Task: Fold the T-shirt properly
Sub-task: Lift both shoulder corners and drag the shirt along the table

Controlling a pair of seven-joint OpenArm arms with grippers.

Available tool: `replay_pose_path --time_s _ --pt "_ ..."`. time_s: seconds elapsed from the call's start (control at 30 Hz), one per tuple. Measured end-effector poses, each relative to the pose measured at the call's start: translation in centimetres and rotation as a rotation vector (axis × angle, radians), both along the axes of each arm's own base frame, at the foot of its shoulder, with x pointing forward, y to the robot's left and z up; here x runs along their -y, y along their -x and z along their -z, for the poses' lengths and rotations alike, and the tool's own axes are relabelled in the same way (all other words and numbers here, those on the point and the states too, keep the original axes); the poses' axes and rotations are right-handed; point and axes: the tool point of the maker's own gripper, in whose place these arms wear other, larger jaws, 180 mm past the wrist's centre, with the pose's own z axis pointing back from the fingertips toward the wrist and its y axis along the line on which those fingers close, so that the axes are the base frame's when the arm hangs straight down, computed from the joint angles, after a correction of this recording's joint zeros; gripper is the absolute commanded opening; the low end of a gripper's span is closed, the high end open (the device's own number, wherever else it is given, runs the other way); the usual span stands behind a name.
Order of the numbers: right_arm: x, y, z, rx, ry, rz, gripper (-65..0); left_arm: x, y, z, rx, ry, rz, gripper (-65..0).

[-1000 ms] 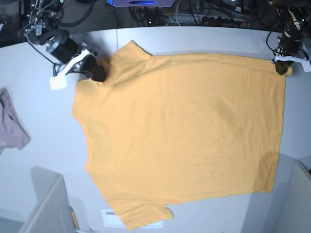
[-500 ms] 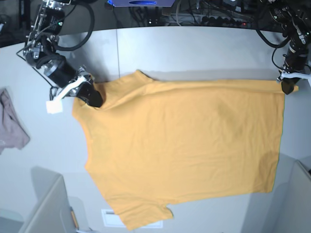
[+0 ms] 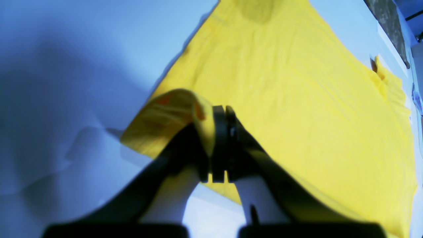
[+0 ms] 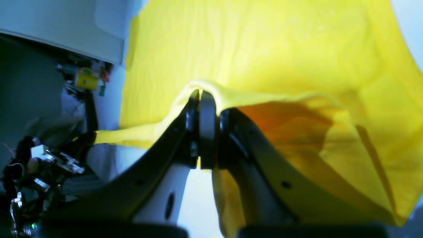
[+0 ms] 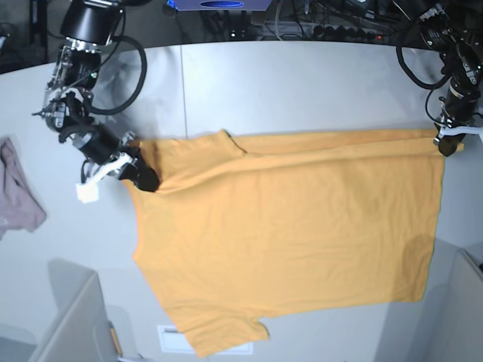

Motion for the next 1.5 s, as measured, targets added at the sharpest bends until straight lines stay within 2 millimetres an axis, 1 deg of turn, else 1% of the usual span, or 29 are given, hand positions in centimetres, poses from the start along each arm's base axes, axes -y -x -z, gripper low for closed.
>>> replay_pose_path --time_s 0.1,0.23,0.27,0.33,0.4,0.5,0.6,0.7,0.73,0.83,0.9,1.0,1.13,1.27,1.4,1.5 --pt "0.0 -0.6 0.8 -0.028 -0.016 0.004 -65.0 1.2 -1.1 0.2 -0.011 -0.002 0.056 -65.0" --pt "-0.3 -2.1 0.9 -0.047 -0.031 -0.016 -65.0 0.4 -1.0 1.2 -0.037 0.036 -0.007 -65.0" --pt "-0.2 -2.5 1.2 -0.056 -0.004 -0.024 -65.0 0.3 -1.1 1.5 -0.041 0.042 -0.014 -65.0" --pt "0.0 -3.1 1.5 -0.067 0.041 -0.035 -65.0 0.5 -1.7 1.4 -0.031 0.05 -0.009 -65.0" --pt "0.3 -3.7 1.7 -0.076 0.078 -0.039 -65.0 0.6 -2.5 0.8 -0.015 0.048 0.001 -65.0" --pt "0.3 -4.6 1.9 -0.086 0.063 -0.033 -65.0 0.8 -3.4 0.3 -0.007 0.033 0.027 -65.0" --pt "0.2 -5.0 2.4 -0.106 0.051 -0.036 -65.0 1.0 -3.8 0.5 -0.012 0.036 0.039 -65.0" --pt "0.1 -5.6 2.5 -0.113 0.043 -0.036 -65.0 0.6 -4.1 1.3 -0.019 0.063 0.02 -65.0" --pt "0.0 -5.7 2.5 -0.114 0.036 -0.037 -65.0 0.5 -4.0 1.5 -0.025 0.067 0.019 -65.0" --pt "-1.1 -5.9 2.9 -0.125 0.063 -0.09 -65.0 -0.3 -3.5 1.9 -0.05 0.055 0.013 -65.0" --pt "-1.9 -6.1 2.9 -0.129 0.066 -0.118 -65.0 -0.4 -3.7 1.8 -0.048 0.057 0.012 -65.0" --pt "-1.8 -7.1 3.0 -0.114 0.056 -0.09 -65.0 -0.6 -4.1 1.8 -0.069 0.018 0.017 -65.0" --pt "-1.5 -6.8 3.8 -0.137 0.061 -0.083 -65.0 -1.2 -4.6 1.8 -0.112 -0.062 0.028 -65.0" --pt "-1.7 -7.0 3.6 -0.132 0.058 -0.089 -65.0 -1.1 -5.1 1.5 -0.102 -0.066 0.031 -65.0" --pt "-3.1 -7.1 3.4 -0.123 0.082 -0.141 -65.0 -1.2 -5.0 1.6 -0.107 -0.07 0.031 -65.0" --pt "-3.3 -7.3 3.1 -0.115 0.074 -0.14 -65.0 -1.1 -5.3 1.4 -0.103 -0.072 0.032 -65.0"
